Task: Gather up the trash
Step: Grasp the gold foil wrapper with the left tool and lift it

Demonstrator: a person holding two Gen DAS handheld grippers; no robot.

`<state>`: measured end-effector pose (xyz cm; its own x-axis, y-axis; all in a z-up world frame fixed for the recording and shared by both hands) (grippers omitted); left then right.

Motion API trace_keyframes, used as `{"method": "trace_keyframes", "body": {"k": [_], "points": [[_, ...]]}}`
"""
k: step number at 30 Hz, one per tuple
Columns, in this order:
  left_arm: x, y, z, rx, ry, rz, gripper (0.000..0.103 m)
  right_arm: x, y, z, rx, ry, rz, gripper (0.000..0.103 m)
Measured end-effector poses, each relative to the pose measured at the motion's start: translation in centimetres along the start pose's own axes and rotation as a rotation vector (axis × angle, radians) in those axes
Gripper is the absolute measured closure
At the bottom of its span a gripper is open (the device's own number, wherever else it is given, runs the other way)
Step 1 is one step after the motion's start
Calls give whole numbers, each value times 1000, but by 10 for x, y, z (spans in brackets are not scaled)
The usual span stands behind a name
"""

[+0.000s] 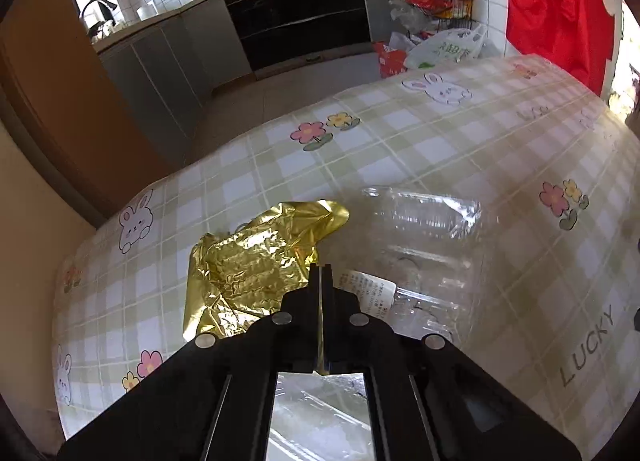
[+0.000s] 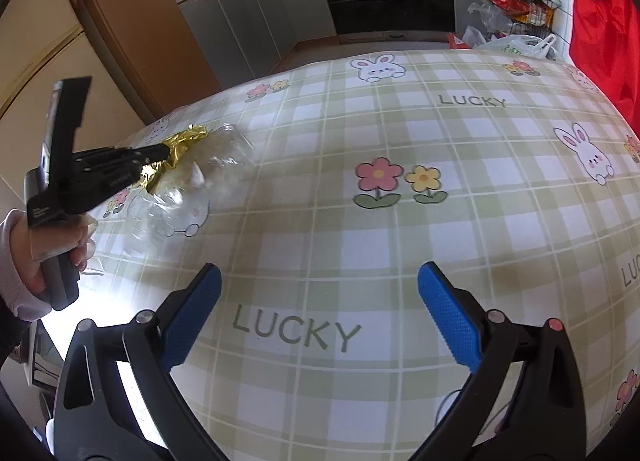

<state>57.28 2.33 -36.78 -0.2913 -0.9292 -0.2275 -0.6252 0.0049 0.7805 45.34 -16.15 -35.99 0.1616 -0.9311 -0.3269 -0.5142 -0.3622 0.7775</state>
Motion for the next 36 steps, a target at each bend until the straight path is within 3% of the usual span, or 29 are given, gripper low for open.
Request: {"method": "trace_keyframes", "body": {"k": [3, 10, 14, 15, 17, 19, 21, 23, 26, 30, 32, 36], "points": [[-12, 22, -2, 55, 67, 55, 103, -19, -5, -3, -5, 24, -30, 6], [-48, 76, 5, 168, 186, 89, 103, -73, -42, -12, -51, 50, -125, 6], [-68, 76, 16, 158, 225, 102, 102, -97, -60, -20, -55, 67, -135, 6], [-74, 70, 19, 141, 254, 123, 95, -101, -63, -23, -54, 70, -136, 6], [-92, 61, 30, 112, 360, 177, 79, -107, -69, -27, -57, 83, -135, 6], [-108, 47, 43, 82, 493, 244, 75, -111, -75, -30, -61, 105, -128, 6], [-122, 34, 56, 60, 645, 319, 55, -114, -82, -33, -66, 123, -120, 6], [-131, 21, 66, 49, 801, 399, 48, -115, -88, -37, -69, 135, -113, 6], [-133, 4, 77, 23, 1003, 501, 48, -117, -95, -40, -69, 137, -111, 6], [-124, -4, 82, -1, 1111, 568, 44, -120, -102, -41, -72, 135, -116, 6], [-122, -4, 84, -1, 1154, 571, 39, -122, -105, -41, -75, 142, -114, 6], [-117, -16, 82, -16, 1194, 586, 38, -122, -112, -38, -84, 147, -105, 6]]}}
Point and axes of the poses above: each gripper's, at about its wrist camera, not at the fingertips, and y roughly against the way its jaws point, x to its right, z to its underside, the point moved 10 cm from there along -y, roughly the way its jaws point, and after that the axes turned 4 degrees about -y, right-handed, at the moved point
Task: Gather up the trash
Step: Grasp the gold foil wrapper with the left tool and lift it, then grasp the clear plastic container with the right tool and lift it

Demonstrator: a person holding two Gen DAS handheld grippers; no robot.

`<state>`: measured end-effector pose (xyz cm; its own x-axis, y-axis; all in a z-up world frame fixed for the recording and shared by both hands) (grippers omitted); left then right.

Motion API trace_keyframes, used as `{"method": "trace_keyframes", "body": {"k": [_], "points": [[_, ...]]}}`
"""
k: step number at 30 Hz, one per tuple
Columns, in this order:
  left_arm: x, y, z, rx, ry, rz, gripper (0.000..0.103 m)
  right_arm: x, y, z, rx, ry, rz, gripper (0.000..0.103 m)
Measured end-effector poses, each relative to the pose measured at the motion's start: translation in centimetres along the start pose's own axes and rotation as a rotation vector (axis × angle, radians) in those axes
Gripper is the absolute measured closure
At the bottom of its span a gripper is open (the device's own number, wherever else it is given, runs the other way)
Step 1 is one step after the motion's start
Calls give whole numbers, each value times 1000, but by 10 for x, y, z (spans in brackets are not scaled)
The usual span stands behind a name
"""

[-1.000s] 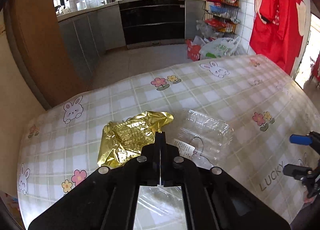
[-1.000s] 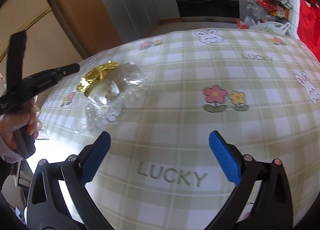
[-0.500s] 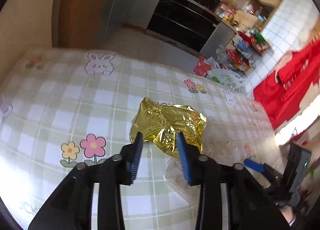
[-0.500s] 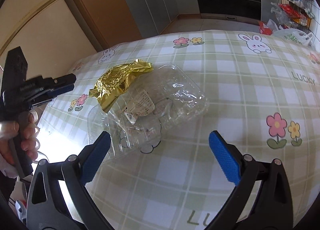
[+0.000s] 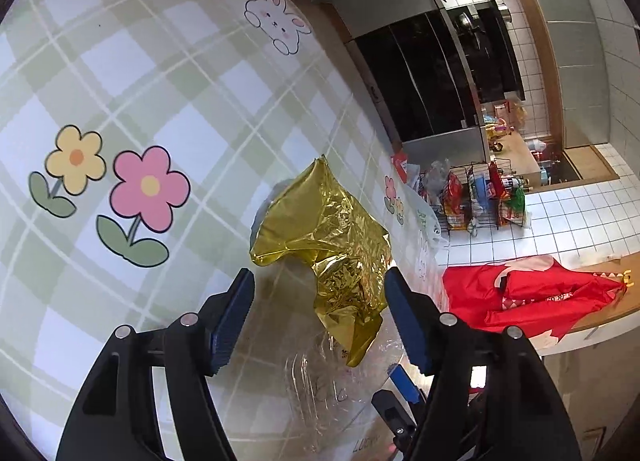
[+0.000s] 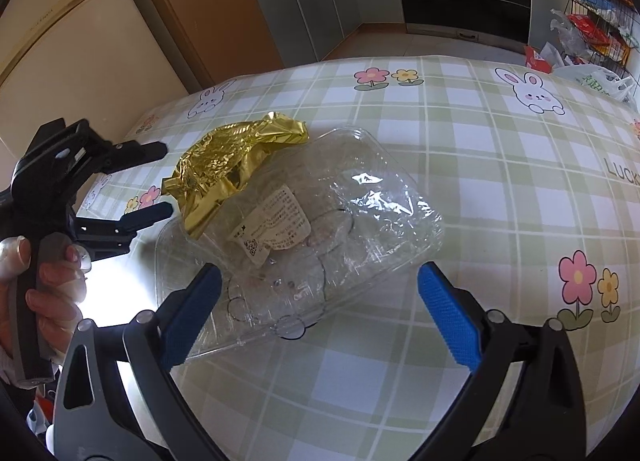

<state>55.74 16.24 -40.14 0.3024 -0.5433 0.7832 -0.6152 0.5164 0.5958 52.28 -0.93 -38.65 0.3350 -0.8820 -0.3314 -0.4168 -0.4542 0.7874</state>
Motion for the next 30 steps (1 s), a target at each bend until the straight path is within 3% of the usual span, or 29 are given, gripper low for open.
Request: {"method": "trace_keyframes", "body": {"k": [10, 12, 17, 19, 21, 23, 27, 30], "points": [[19, -37, -17, 23, -38, -2, 37, 6, -9, 4, -15, -16, -17, 6], [18, -38, -17, 29, -70, -39, 72, 7, -10, 3, -15, -22, -23, 7], [24, -18, -18, 102, -137, -43, 75, 9, -8, 2, -10, -50, -36, 14], [33, 1, -18, 148, -191, -30, 75, 9, -6, 1, -7, -66, -50, 24], [38, 21, -18, 193, -217, -19, 75, 11, -5, 2, -12, -82, -56, 51], [42, 42, -17, 240, -242, -22, 75, 13, -4, 2, -19, -118, -79, 70], [42, 90, -6, 337, -299, -53, 75, 17, 20, 0, 51, -155, -83, 82], [36, 121, 12, 366, -308, -67, 75, 16, 47, -2, 105, -170, -82, 87]]}}
Point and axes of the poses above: each gripper's, at about its wrist camera, not at the fingertips, and y roughly against the way its jaws point, x to its right, z to its underside, the point moved 10 cm from there along -y, roughly the way its jaws point, and after that the axes turned 4 degrees about -y, right-handed, at the moved point
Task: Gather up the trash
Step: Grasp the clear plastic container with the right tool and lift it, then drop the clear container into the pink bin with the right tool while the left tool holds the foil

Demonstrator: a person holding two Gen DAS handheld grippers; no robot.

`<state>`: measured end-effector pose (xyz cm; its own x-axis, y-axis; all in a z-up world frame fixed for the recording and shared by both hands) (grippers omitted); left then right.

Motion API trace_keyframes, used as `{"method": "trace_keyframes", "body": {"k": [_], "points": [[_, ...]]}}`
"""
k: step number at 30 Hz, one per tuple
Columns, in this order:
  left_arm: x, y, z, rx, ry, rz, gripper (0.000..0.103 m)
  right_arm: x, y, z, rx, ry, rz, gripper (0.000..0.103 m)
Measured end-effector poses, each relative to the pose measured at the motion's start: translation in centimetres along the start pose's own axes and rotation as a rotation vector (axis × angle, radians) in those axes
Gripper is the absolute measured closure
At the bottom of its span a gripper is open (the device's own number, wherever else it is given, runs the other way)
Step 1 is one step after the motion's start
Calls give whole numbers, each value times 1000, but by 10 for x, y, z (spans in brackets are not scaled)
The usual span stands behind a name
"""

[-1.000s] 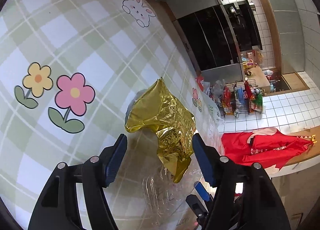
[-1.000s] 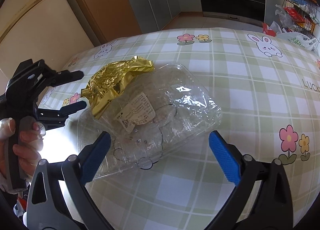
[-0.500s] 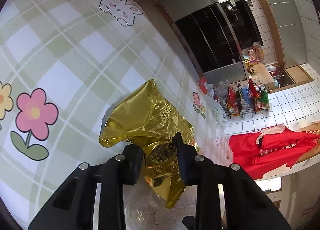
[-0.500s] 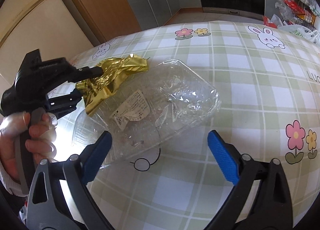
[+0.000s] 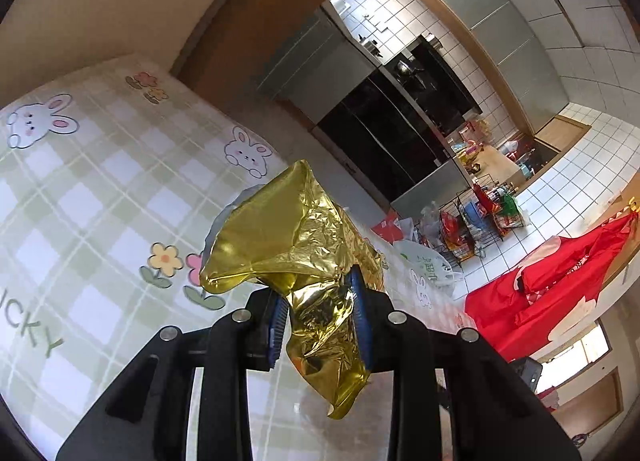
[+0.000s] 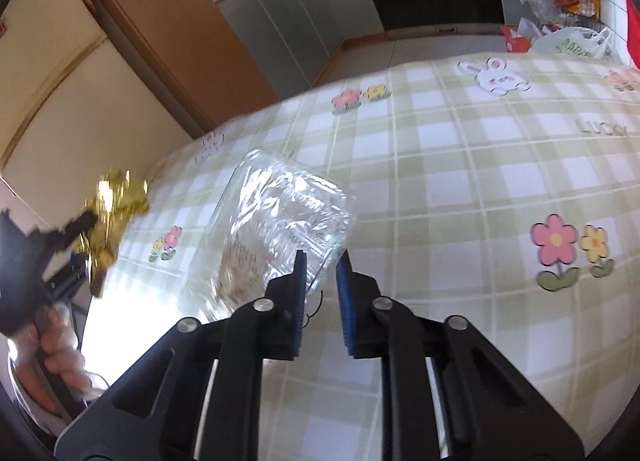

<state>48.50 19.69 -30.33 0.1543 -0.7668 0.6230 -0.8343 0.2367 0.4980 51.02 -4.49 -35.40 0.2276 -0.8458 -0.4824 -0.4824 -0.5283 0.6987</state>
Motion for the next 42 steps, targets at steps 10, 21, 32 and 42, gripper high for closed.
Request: {"method": "trace_keyframes", "body": {"k": [10, 21, 32, 42], "points": [[-3, 122, 34, 52, -62, -94, 75, -36, 100, -1, 115, 125, 32, 93], [57, 217, 69, 59, -200, -62, 74, -61, 209, 22, 194, 161, 38, 93], [117, 286, 99, 67, -281, 14, 74, -68, 297, 65, 234, 180, 73, 93], [138, 333, 122, 70, -315, 49, 74, -78, 332, 110, 214, 207, 90, 93]]}}
Point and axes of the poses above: each gripper's, at about its wrist camera, not at the fingertips, and y roughly against the way its jaws point, x to its right, z to its underside, the point moved 10 cm from there along -y, roughly the way its jaws point, and after that the axes turned 4 degrees about -y, right-handed, at the moved point
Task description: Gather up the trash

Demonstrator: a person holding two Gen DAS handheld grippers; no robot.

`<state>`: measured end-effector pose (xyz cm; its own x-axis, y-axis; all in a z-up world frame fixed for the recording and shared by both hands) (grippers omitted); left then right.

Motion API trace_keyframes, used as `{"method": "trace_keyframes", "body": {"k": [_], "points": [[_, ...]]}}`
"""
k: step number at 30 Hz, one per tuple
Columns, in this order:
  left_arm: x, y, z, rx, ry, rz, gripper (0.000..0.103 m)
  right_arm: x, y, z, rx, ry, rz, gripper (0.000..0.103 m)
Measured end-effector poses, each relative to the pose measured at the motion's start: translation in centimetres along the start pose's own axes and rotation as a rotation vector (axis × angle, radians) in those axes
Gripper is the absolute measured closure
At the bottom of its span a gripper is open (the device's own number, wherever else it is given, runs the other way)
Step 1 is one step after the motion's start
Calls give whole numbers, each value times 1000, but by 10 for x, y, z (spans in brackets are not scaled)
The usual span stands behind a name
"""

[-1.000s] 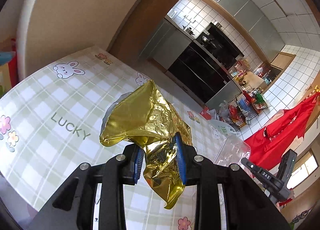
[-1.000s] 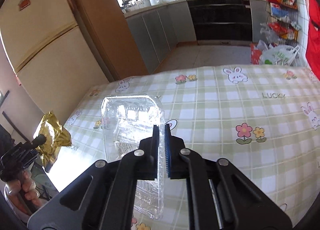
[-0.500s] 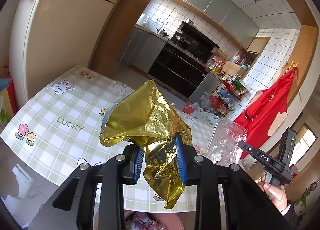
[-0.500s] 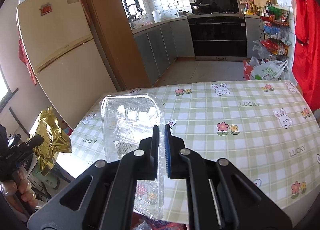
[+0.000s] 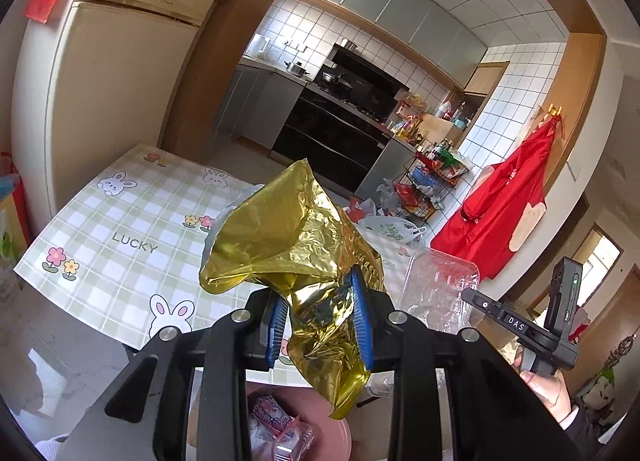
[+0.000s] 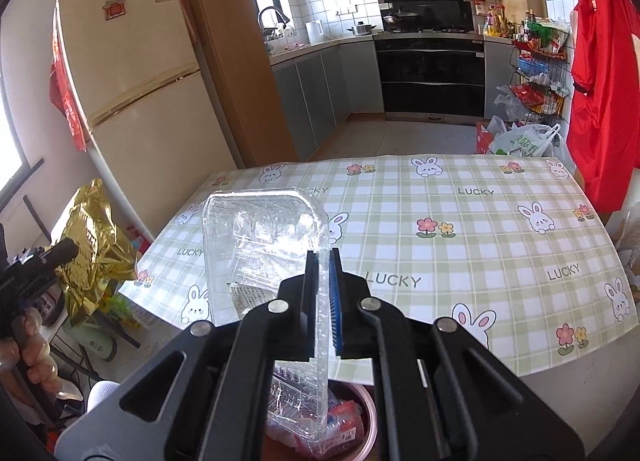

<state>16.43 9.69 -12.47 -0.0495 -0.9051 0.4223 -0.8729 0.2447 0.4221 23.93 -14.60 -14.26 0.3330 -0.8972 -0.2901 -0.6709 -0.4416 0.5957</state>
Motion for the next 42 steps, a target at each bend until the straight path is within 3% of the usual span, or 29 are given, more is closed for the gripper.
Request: {"method": "trace_keyframes", "body": {"k": [8, 19, 22, 24, 28, 31, 36, 38, 42], "points": [[6, 29, 5, 18, -9, 9, 74, -23, 9, 30, -52, 53, 2, 93], [-3, 40, 10, 14, 16, 2, 74, -53, -18, 72, -221, 83, -49, 91], [-5, 38, 12, 12, 24, 3, 74, -64, -28, 83, -272, 101, -74, 83], [-6, 37, 13, 8, 26, 4, 74, -69, -32, 89, -290, 119, -82, 72], [-8, 34, 15, 0, 31, 5, 74, -71, -36, 94, -311, 108, -101, 68], [-8, 32, 17, -9, 29, 10, 74, -71, -33, 88, -287, 102, -97, 55], [-4, 29, 22, -28, 9, 26, 74, -64, -18, 66, -220, 101, -70, 20], [0, 26, 27, -49, 1, 38, 74, -62, -12, 57, -188, 106, -52, 11], [8, 20, 40, -91, -28, 62, 74, -55, 1, 43, -142, 109, -14, 7]]}}
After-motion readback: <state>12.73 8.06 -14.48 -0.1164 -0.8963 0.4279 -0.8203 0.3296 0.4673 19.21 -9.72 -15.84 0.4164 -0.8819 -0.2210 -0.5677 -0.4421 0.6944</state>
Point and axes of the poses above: each gripper's, at about its wrist camera, not at the fingertips, and y roughly against the way its jaws point, x to its right, z to its underside, the point moved 10 cm from there along -y, roughly the way its jaws point, and after that the axes turned 4 degrees about -y, right-handed, at the moved point
